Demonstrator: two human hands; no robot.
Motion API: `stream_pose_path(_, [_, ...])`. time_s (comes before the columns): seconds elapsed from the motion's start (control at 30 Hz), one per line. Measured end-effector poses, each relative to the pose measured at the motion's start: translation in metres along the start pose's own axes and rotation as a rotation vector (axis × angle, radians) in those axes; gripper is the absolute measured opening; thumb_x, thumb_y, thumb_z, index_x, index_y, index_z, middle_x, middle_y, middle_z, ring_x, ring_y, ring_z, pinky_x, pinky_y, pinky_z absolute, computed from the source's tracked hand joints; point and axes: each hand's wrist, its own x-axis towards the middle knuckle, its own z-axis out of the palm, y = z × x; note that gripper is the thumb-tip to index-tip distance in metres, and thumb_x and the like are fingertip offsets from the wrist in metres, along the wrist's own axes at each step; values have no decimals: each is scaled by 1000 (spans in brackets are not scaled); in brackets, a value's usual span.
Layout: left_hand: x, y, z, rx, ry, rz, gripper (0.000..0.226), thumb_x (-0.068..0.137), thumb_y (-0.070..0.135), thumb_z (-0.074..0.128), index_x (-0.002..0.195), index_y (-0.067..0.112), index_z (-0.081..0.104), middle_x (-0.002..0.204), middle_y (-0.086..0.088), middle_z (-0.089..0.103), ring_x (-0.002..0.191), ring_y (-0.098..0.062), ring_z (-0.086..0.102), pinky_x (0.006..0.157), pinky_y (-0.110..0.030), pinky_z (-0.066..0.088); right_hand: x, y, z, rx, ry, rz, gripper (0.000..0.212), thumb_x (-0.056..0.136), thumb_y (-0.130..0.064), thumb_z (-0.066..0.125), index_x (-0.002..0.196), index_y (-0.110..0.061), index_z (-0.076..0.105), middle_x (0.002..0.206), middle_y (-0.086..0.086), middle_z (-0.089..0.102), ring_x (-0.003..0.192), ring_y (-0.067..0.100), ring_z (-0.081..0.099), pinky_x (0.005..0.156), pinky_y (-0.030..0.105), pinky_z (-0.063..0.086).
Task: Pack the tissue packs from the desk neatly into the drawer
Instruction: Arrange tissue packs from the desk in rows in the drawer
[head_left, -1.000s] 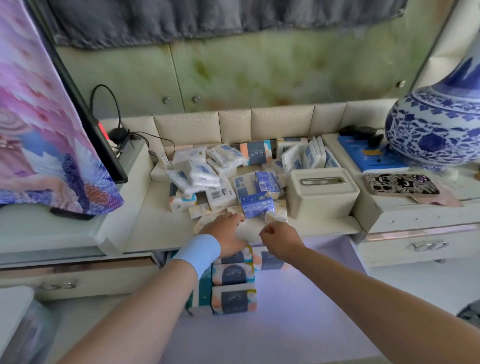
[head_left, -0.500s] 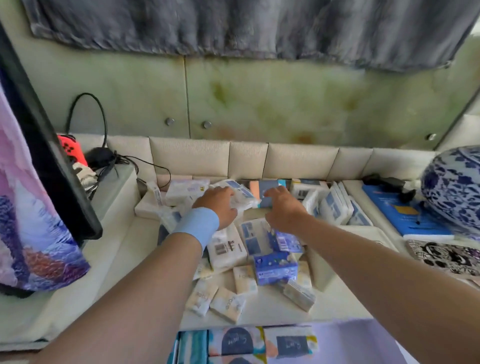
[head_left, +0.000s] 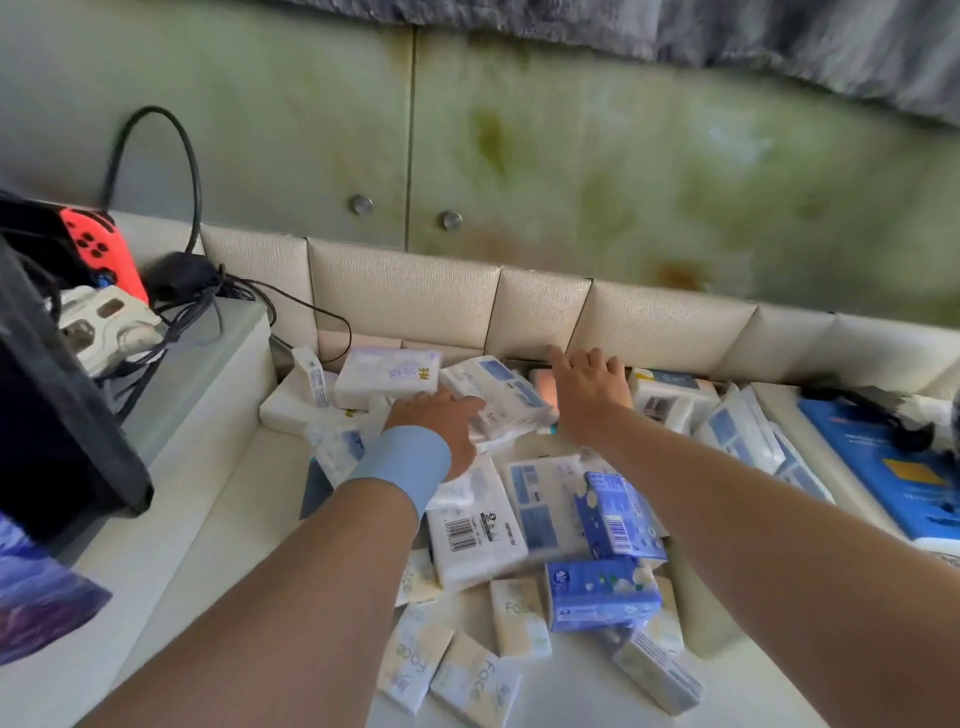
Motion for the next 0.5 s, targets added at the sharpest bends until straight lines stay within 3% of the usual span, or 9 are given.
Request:
stream_pose_path(0.1, [-1,-5,-2,-4,-1,-32,60,94,37,56,147,43,30,153,1,34,137,-28,36,109,-44,30,-9,-4,-2,-77,42,6,65,77,-31,73,134,-16,46,128,10,46,116,29,41,98,40,33])
stream_pose_path(0.17, [-3,-9,-3,-11,10,-43,59,92,39,59,145,43,33,150,1,38,135,-28,39,107,-43,32,-17,-4,-8,-80,60,4,52,84,-36,65,129,-16,51,128,12,45,117,30,40,101,43,32])
stream_pose_path(0.3, [-13,-11,-8,-93,15,-58,63,93,36,59,148,37,30,148,-3,38,132,-30,42,104,-43,38,-26,0,-25,24,-7,102,68,84,-45,69,136,-16,38,132,9,49,124,32,47,112,63,17])
stream_pose_path(0.37, [-18,-14,-14,-265,59,-58,67,93,30,60,150,33,26,149,-4,37,131,-30,44,104,-45,41,-27,4,-41,71,-1,186,61,85,-41,67,133,-16,38,125,8,54,118,31,52,111,70,14])
stream_pose_path(0.43, [-24,-18,-23,-429,162,-40,70,92,27,61,151,32,25,150,-1,37,131,-26,45,103,-44,43,-29,4,-62,98,66,187,48,86,-33,57,130,-19,42,121,9,54,115,32,50,109,71,17])
stream_pose_path(0.5, [-31,-21,-33,-526,272,-2,76,90,27,65,152,32,21,151,3,36,132,-22,44,104,-41,42,-31,1,-83,201,191,105,39,86,-35,50,124,-25,48,116,7,54,111,30,49,104,62,29])
